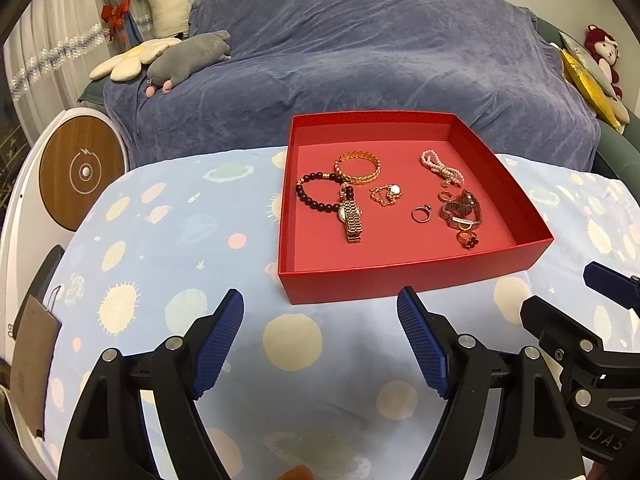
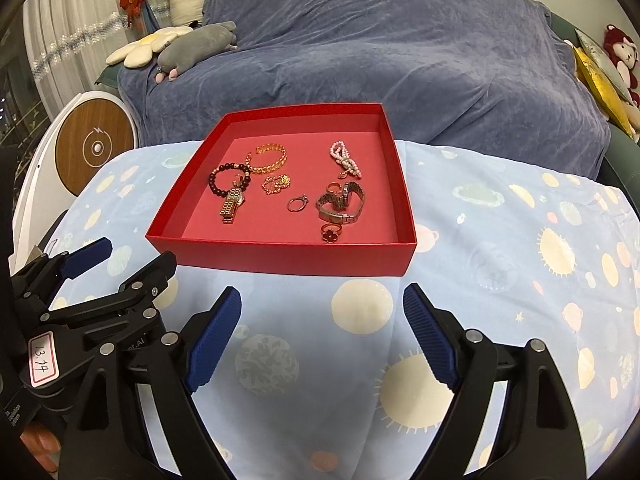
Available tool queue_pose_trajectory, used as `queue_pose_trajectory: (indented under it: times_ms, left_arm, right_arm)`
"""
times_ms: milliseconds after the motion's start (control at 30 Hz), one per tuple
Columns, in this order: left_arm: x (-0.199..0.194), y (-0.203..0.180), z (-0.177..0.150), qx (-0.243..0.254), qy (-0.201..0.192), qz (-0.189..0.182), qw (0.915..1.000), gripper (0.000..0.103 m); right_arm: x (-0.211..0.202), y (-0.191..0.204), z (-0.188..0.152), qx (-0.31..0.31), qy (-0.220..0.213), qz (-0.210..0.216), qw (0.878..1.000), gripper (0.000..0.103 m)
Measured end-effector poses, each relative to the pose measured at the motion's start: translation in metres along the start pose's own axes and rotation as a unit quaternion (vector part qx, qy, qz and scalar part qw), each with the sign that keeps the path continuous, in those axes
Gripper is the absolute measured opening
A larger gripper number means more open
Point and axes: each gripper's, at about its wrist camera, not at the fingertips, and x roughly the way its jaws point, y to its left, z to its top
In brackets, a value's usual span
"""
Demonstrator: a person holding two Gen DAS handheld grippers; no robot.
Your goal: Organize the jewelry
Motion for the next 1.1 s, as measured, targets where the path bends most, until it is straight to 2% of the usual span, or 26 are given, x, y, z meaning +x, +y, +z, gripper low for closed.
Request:
queue_pose_trajectory:
  times_ms: [567,800,1100]
  left_arm:
    - [-0.0001,0.0014,0.0,-0.005,-0.002,0.001,1.0,0.077]
    - [-0.0003,0.0039,0.0007,-0.015,-0.003,0.006,0.9999,0.086]
    - [0.0001,0.0049,0.0004,-0.014,0.002,0.006,0.9999,0.087]
  right_arm:
    - [-0.0017,0.0007,-0.0018,0.001,-0.004,-0.008,1.0,0.085]
    - [-0.0022,-0.0031,-0.0017,0.012,-0.009,-0.008,1.0,0.091]
    - [-0.0016,-0.0023,-0.0018,0.011,-0.015,-0.02,1.0,0.095]
